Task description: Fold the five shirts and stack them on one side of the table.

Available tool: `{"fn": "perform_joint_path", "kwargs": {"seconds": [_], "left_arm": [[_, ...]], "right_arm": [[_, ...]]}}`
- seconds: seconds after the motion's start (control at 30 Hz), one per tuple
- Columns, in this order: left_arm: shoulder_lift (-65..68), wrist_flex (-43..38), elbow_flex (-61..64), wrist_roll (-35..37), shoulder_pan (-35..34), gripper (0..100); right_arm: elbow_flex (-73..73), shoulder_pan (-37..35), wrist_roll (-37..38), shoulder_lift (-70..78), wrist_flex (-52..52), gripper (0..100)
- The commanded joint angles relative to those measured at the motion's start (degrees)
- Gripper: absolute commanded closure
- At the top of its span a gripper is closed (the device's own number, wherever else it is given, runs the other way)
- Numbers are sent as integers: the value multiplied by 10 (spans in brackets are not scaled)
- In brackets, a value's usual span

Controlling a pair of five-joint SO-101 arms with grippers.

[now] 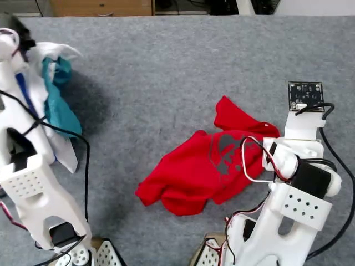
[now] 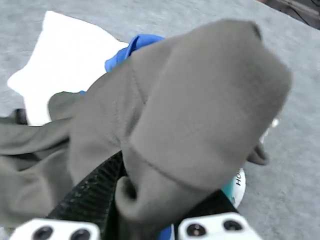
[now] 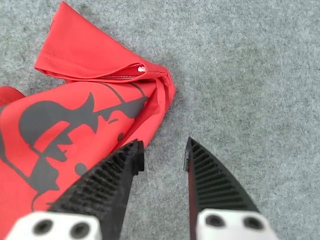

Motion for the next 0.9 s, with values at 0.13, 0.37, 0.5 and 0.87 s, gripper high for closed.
{"fn": "perform_joint_path", "kwargs": {"seconds": [0.13,0.37,0.5,0.87], "left_arm": [[-50,4,0,-4,-66,907],[-133,8,2,0,-81,769],[-176,8,2,33,-91,712],[-320,9,35,40,-99,693]], "right_arm": [[-5,-8,4,0,-2,843],[-37,-8,18,0,1,843],[-42,-8,60,0,3,843],[-62,-8,73,0,23,842]]}}
